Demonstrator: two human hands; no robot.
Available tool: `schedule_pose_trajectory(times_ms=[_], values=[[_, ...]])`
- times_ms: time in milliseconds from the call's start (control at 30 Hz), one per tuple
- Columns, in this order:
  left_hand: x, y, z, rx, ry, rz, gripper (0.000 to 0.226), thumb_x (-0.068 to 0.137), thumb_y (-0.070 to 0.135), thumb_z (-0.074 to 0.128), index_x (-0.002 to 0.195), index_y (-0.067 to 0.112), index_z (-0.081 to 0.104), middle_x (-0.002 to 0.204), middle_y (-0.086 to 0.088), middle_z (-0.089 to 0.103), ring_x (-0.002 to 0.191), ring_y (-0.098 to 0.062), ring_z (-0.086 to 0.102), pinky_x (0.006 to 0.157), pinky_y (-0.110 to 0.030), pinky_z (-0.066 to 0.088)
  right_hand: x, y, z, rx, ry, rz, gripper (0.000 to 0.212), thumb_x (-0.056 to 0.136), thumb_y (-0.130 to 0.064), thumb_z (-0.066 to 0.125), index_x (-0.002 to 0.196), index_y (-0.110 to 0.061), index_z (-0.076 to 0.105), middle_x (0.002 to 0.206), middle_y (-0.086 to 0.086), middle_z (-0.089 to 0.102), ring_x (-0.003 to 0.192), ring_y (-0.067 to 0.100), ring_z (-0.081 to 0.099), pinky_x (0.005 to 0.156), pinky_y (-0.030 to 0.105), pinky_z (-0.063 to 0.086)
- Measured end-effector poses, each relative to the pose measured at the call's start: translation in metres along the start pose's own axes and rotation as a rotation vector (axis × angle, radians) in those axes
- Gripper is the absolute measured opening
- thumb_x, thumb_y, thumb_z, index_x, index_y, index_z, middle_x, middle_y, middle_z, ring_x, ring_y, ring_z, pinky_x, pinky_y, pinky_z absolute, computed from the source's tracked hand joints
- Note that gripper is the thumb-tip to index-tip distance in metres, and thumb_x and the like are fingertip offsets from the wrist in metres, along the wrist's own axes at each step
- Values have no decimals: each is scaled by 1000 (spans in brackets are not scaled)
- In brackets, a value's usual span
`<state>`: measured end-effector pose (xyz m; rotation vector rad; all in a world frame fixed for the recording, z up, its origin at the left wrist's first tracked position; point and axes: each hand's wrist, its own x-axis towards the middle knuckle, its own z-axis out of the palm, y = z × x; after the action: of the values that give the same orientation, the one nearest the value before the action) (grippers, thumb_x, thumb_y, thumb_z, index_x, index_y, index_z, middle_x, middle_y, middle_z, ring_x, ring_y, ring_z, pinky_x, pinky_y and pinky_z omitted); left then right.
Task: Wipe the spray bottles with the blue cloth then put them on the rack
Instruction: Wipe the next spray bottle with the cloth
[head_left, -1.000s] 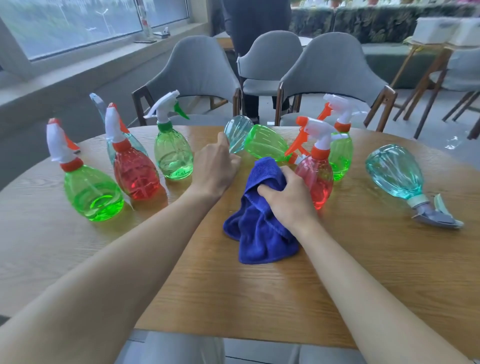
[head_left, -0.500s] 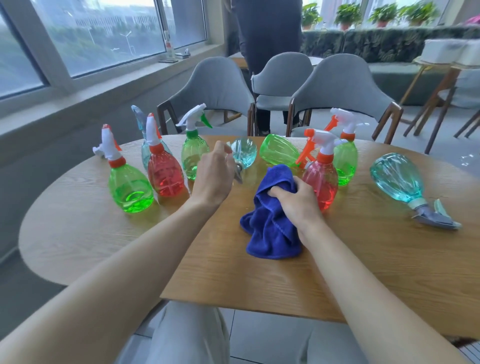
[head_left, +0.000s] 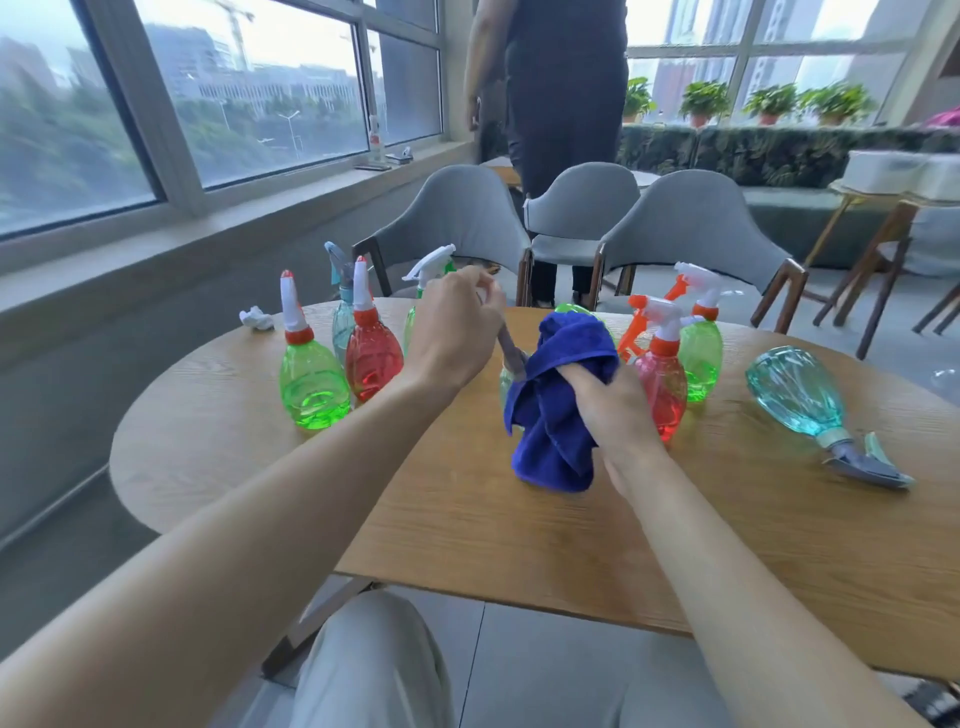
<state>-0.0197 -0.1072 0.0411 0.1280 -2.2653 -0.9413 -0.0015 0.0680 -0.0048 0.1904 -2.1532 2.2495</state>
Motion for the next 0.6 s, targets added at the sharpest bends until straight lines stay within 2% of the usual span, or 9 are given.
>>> schedule_pose_trajectory(times_ms=[133, 200, 267, 300, 367, 433, 500, 533, 600], values=[[4, 11, -1, -8, -77, -17, 35, 103, 38, 59, 83, 15, 77, 74, 0, 73, 67, -18, 67, 74, -36, 60, -7, -7, -1, -9, -39, -14, 16, 98, -34, 72, 86, -24, 75, 83, -5, 75, 83, 15, 72, 86, 40, 57], [1, 19, 0, -18, -118, -31, 49, 107, 39, 58, 70, 9, 68, 63, 1, 64, 58, -16, 56, 61, -28, 50, -9, -10, 0, -17, -54, -15, 18, 100, -35, 69, 90, -21, 75, 86, -3, 77, 84, 15, 71, 87, 40, 56], [-2, 21, 4, -48, -177, -79, 59, 110, 44, 52, 66, 5, 59, 58, 0, 57, 55, -18, 49, 53, -23, 40, -9, -11, 1, -21, -50, -10, 21, 102, -36, 65, 94, -18, 74, 89, 1, 77, 85, 15, 71, 87, 40, 56], [-3, 21, 7, -76, -206, -112, 63, 111, 48, 49, 67, 2, 58, 60, -4, 58, 57, -20, 51, 55, -23, 41, -7, -9, 0, -10, -46, -5, 21, 103, -36, 64, 95, -20, 74, 90, 0, 77, 86, 14, 72, 86, 38, 56], [-5, 19, 11, -149, -263, -154, 73, 110, 54, 43, 71, -4, 62, 68, -14, 69, 65, -27, 62, 71, -33, 55, -4, -5, -3, 57, -34, 23, 16, 104, -35, 63, 100, -24, 75, 97, -4, 79, 95, 14, 75, 89, 37, 56], [-7, 18, 17, -187, -310, -145, 73, 110, 55, 42, 73, -1, 69, 75, -12, 75, 78, -28, 71, 83, -40, 59, -1, 1, -8, 124, 6, 65, 14, 102, -35, 65, 104, -26, 75, 101, -5, 81, 98, 14, 76, 88, 35, 57], [-16, 21, 21, -198, -347, -87, 57, 108, 54, 48, 85, 12, 77, 80, 1, 76, 81, -17, 70, 83, -36, 56, 0, 5, -12, 182, 56, 100, 13, 102, -34, 66, 104, -25, 75, 96, -7, 81, 91, 10, 77, 82, 32, 56], [-20, 23, 24, -205, -365, -58, 44, 106, 54, 54, 103, 17, 79, 90, 5, 77, 88, -12, 70, 85, -34, 55, 0, 6, -15, 205, 76, 119, 13, 102, -34, 67, 105, -25, 75, 96, -6, 81, 91, 11, 77, 81, 32, 58], [-26, 25, 27, -185, -381, -27, 37, 106, 43, 61, 131, 18, 70, 109, 4, 74, 100, -12, 69, 89, -31, 55, -1, 9, -17, 242, 108, 154, 18, 101, -37, 67, 110, -23, 75, 104, -1, 81, 99, 18, 76, 89, 37, 60]])
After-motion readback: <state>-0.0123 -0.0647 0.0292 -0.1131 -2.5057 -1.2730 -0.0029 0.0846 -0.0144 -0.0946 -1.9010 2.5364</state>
